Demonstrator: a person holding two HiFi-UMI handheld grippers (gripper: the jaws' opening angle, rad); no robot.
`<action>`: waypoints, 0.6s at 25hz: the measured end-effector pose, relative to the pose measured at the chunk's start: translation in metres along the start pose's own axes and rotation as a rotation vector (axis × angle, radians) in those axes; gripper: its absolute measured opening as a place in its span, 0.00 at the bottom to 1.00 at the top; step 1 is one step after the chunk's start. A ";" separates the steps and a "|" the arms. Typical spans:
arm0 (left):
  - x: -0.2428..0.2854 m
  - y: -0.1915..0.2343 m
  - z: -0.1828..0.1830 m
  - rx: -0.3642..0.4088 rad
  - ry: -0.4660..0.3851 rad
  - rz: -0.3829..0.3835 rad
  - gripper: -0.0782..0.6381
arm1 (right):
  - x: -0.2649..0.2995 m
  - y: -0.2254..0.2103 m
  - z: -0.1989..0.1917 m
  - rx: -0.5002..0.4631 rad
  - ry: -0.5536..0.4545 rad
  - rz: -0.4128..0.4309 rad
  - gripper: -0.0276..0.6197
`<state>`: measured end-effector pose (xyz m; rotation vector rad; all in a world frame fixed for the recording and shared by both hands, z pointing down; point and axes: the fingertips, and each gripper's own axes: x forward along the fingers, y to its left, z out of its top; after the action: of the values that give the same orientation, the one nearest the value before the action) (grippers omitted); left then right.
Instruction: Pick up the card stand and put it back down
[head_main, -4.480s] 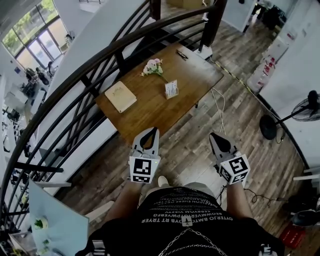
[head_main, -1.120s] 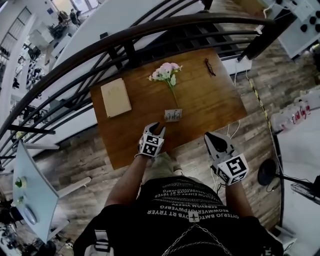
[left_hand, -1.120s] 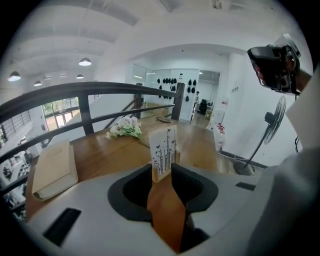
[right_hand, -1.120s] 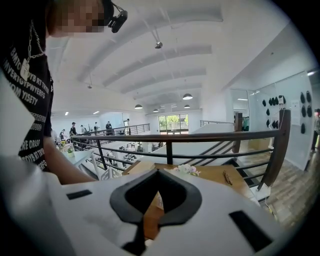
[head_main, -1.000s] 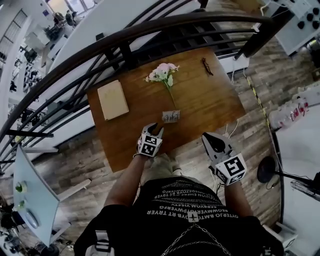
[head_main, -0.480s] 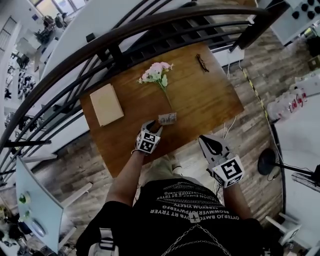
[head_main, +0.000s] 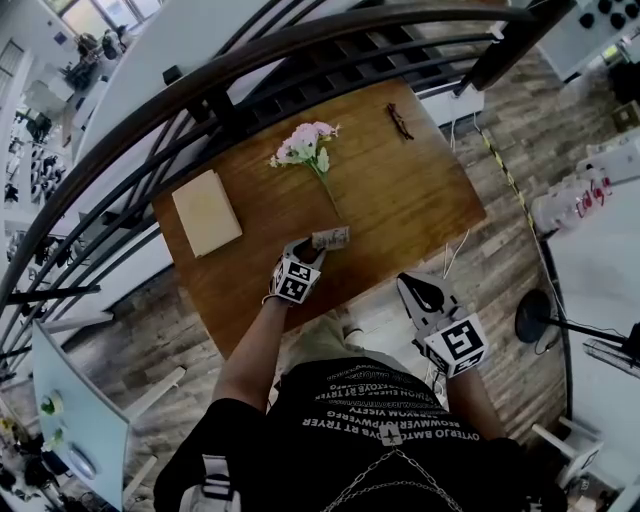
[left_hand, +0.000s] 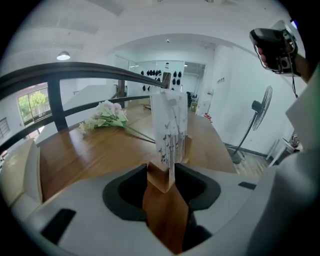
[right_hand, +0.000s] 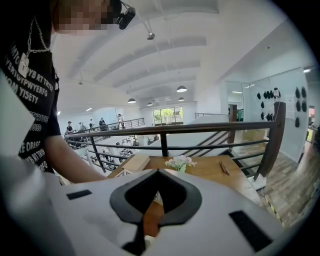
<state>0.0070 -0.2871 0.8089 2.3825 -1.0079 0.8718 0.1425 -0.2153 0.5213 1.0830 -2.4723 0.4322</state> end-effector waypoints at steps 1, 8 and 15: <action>0.001 0.001 0.000 0.005 -0.001 0.003 0.36 | 0.001 0.001 -0.001 0.001 0.001 0.003 0.06; 0.001 0.004 0.000 0.057 -0.023 0.042 0.32 | -0.003 0.002 -0.004 0.003 -0.002 0.007 0.06; -0.009 -0.001 -0.001 0.048 -0.019 0.045 0.31 | -0.009 0.007 0.000 -0.006 -0.006 0.011 0.06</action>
<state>0.0024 -0.2817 0.8035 2.4209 -1.0635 0.9013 0.1427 -0.2053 0.5166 1.0699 -2.4841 0.4250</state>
